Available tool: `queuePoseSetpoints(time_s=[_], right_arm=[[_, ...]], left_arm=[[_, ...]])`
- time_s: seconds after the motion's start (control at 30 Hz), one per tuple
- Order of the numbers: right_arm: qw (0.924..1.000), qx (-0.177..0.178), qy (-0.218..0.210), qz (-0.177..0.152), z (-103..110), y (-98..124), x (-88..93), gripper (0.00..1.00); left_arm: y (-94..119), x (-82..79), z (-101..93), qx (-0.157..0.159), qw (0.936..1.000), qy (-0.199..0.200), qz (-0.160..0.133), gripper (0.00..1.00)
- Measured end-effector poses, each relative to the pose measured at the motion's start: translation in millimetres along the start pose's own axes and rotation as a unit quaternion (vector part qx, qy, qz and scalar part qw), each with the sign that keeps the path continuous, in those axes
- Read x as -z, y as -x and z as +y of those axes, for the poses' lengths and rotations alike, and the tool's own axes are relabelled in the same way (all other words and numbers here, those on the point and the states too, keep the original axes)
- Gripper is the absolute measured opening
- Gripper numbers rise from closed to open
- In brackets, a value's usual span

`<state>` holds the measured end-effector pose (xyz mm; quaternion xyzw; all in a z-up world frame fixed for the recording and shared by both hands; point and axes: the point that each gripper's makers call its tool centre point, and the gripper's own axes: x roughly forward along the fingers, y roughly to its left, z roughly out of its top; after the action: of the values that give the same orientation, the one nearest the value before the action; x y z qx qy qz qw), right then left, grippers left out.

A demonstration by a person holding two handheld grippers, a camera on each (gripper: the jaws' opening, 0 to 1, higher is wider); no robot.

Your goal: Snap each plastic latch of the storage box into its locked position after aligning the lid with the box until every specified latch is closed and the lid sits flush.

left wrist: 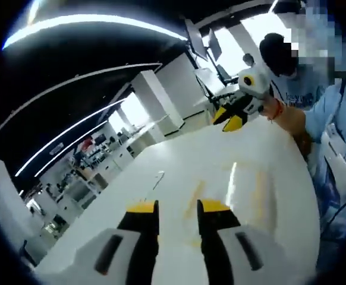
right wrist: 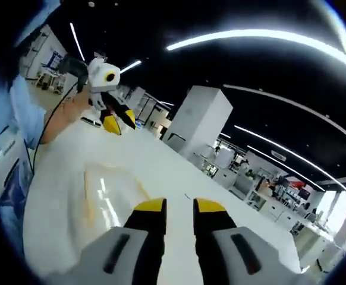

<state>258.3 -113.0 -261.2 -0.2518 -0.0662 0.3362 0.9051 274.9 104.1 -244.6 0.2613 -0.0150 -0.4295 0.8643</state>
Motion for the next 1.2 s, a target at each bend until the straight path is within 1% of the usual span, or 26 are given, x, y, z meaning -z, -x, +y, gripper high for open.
queuePoseSetpoints(time_s=[0.03, 0.1, 0.17, 0.2, 0.23, 0.27, 0.3, 0.37, 0.4, 0.47, 0.5, 0.63, 0.7, 0.73, 0.77, 0.8, 0.83, 0.93, 0.97, 1.0, 1.07, 1.13, 1.2], right_arm=[[1.0, 0.01, 0.001, -0.002, -2, 3, 0.1, 0.19], [0.9986, 0.052, -0.001, -0.011, -9, 16, 2.7, 0.21], [0.9954, 0.093, -0.006, -0.019, -17, 29, 5.3, 0.24], [0.9931, 0.115, -0.004, -0.022, -22, 35, 6.7, 0.25], [0.9904, 0.136, -0.004, -0.024, -27, 42, 8.8, 0.26], [0.9871, 0.158, -0.011, -0.027, -33, 49, 11.2, 0.27], [0.9824, 0.183, -0.015, -0.032, -39, 57, 14.0, 0.27], [0.9739, 0.223, -0.017, -0.04, -49, 69, 19.9, 0.28], [0.9713, 0.234, -0.018, -0.039, -52, 72, 23.3, 0.28], [0.9637, 0.264, -0.023, -0.029, -61, 80, 34.5, 0.29], [0.9604, 0.276, -0.029, -0.024, -64, 84, 40.3, 0.29], [0.9544, 0.294, -0.046, -0.024, -69, 86, 57.5, 0.3], [0.9519, 0.301, -0.053, -0.02, -71, 86, 69.6, 0.3], [0.9519, 0.301, -0.058, -0.008, -71, 86, 76.8, 0.3], [0.9521, 0.298, -0.067, 0.01, -70, 86, 84.9, 0.3], [0.9508, 0.301, -0.069, 0.016, -72, 87, 87.5, 0.3], [0.9482, 0.31, -0.066, 0.016, -75, 89, 88.0, 0.3], [0.9437, 0.325, -0.06, 0.017, -79, 94, 88.4, 0.3], [0.9432, 0.326, -0.06, 0.016, -79, 94, 88.3, 0.3], [0.9425, 0.329, -0.059, 0.015, -80, 95, 88.0, 0.3], [0.9411, 0.333, -0.054, 0.017, -81, 96, 88.1, 0.3], [0.9403, 0.336, -0.052, 0.021, -81, 96, 89.4, 0.3], [0.9409, 0.334, -0.052, 0.023, -81, 95, 90.2, 0.3]], left_arm=[[4, -0.5, 3.0, -0.011, 0.9999, 0.007, -0.009, 0.26], [21, 3.2, 16.4, -0.054, 0.9973, 0.033, -0.039, 0.26], [35, 10.9, 30.9, -0.096, 0.9926, 0.053, -0.052, 0.27], [46, 17.4, 40.9, -0.129, 0.9878, 0.066, -0.058, 0.27], [49, 18.8, 43.6, -0.138, 0.9863, 0.069, -0.06, 0.27], [60, 23.1, 53.3, -0.17, 0.979, 0.084, -0.074, 0.27], [69, 26.3, 59.2, -0.191, 0.9732, 0.096, -0.085, 0.27], [83, 32.3, 67.6, -0.225, 0.962, 0.115, -0.104, 0.27], [90, 36.2, 71.9, -0.242, 0.9565, 0.119, -0.11, 0.27], [100, 47.3, 79.1, -0.278, 0.9469, 0.122, -0.107, 0.27], [103, 53.4, 81.2, -0.292, 0.9433, 0.121, -0.102, 0.27], [101, 78.3, 81.7, -0.318, 0.936, 0.123, -0.087, 0.27], [99, 87.4, 82.5, -0.324, 0.9338, 0.126, -0.083, 0.27], [99, 90.6, 83.5, -0.329, 0.9319, 0.128, -0.084, 0.27], [99, 96.5, 84.8, -0.336, 0.9286, 0.132, -0.085, 0.27], [99, 100.6, 85.1, -0.339, 0.928, 0.134, -0.079, 0.27], [99, 105.9, 84.0, -0.338, 0.9295, 0.133, -0.063, 0.27], [105, 107.1, 87.9, -0.356, 0.9238, 0.126, -0.064, 0.27], [105, 107.1, 88.2, -0.357, 0.9232, 0.126, -0.065, 0.27], [108, 106.3, 89.4, -0.363, 0.9205, 0.126, -0.072, 0.27], [110, 106.0, 90.1, -0.365, 0.9192, 0.128, -0.074, 0.27], [112, 106.0, 90.1, -0.372, 0.9164, 0.128, -0.076, 0.27], [113, 106.4, 90.5, -0.374, 0.915, 0.13, -0.077, 0.27]])
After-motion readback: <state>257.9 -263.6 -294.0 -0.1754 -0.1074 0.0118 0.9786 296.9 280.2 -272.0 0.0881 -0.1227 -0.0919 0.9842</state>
